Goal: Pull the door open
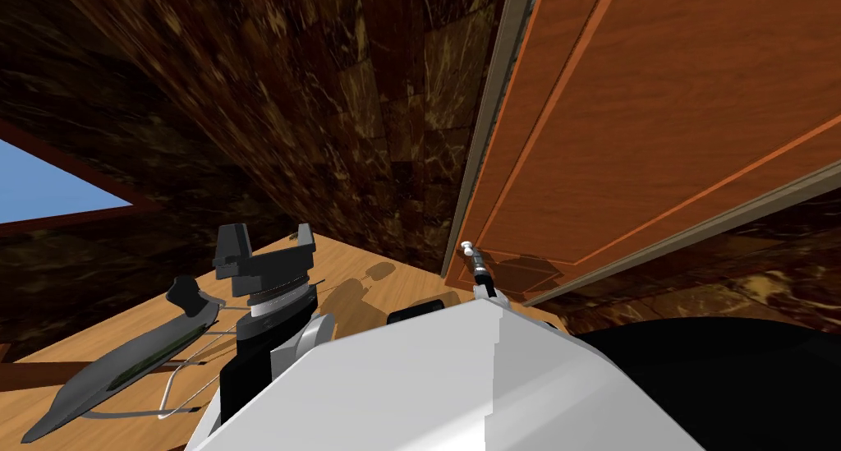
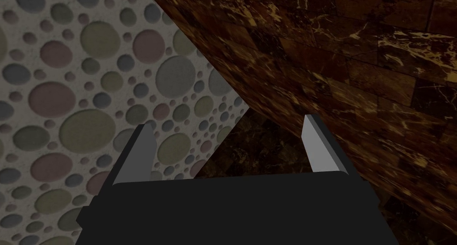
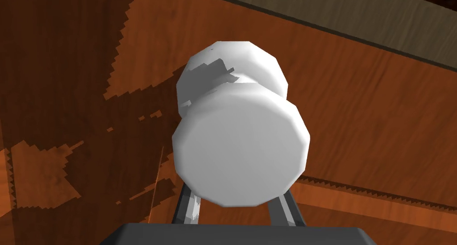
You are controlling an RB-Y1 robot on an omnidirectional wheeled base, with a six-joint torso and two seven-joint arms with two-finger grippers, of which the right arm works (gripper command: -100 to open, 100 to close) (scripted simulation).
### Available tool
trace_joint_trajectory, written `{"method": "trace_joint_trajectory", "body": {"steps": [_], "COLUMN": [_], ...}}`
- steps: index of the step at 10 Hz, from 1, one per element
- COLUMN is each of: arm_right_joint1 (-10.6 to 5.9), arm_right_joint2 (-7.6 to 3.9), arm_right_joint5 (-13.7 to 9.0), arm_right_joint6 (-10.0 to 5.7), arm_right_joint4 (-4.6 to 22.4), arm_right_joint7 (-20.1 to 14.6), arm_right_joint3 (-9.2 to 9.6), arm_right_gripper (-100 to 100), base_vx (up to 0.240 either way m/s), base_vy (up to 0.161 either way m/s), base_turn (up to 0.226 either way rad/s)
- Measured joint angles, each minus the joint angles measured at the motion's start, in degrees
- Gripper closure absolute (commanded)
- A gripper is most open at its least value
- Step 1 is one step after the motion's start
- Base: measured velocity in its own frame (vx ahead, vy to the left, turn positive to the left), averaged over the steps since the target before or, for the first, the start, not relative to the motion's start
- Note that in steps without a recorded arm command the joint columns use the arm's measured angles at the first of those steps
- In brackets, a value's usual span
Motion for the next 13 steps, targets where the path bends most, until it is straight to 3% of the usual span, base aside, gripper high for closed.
{"method": "trace_joint_trajectory", "body": {"steps": [4, 6, 8, 10, 13], "arm_right_joint1": [0.03, 0.99, -0.39, 0.67, 0.64], "arm_right_joint2": [-0.14, 0.14, -0.51, -0.21, -0.16], "arm_right_joint5": [-1.59, -2.34, -3.13, -4.11, -5.39], "arm_right_joint6": [0.21, 1.04, 0.09, 0.61, 0.79], "arm_right_joint4": [0.21, -1.50, 1.28, -0.27, -0.05], "arm_right_joint7": [-5.30, -7.80, -10.31, -13.34, -17.32], "arm_right_joint3": [0.42, 0.59, 0.75, 1.05, 1.31], "arm_right_gripper": [100, 100, 100, 100, 100], "base_vx": [-0.031, -0.026, -0.041, -0.033, -0.029], "base_vy": [-0.010, -0.010, -0.012, -0.008, -0.012], "base_turn": [0.047, 0.045, 0.067, 0.047, 0.043]}}
